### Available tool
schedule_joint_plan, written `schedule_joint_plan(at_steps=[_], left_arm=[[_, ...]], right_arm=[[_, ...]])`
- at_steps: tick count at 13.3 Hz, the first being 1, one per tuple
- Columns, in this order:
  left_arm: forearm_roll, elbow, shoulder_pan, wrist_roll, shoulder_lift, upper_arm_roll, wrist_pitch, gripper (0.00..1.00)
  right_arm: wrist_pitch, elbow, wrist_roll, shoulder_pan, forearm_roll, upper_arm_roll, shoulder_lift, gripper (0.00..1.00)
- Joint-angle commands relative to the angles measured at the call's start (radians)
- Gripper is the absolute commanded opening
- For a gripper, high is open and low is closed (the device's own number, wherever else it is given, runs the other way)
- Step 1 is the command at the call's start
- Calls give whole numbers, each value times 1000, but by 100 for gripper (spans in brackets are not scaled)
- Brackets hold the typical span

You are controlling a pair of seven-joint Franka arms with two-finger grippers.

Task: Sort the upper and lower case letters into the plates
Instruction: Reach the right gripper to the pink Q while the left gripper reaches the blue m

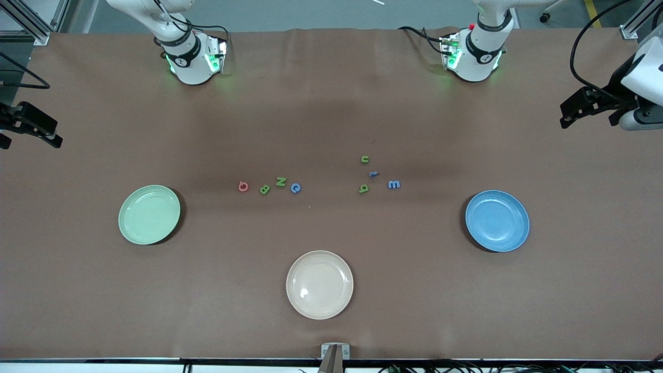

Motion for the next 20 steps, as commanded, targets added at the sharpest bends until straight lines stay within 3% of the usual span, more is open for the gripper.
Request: schedule_joint_plan(at_steps=[1,4,8,10,13,16,20], left_arm=[[16,54,-2,-22,66,-6,-25,100],[16,14,-9,-83,118,-58,24,100],[16,-185,-9,-233,159,-162,323,100],[18,-204,-13,-310,237,-208,409,100],[19,-205,-82,-416,348,-221,524,100],[19,-207,-125,-442,437,-221,599,99],[19,-215,-211,-510,509,-218,675,92]], right_arm=[[-8,11,1,-9,-1,6,3,100],[-14,8,4,0,13,7,4,100],[-14,-2,74,81,52,10,53,100],[23,2,191,135,56,10,95,100],[96,-30,195,186,92,12,151,100],[156,-170,205,229,92,12,155,100],[434,-444,208,253,118,12,156,100]])
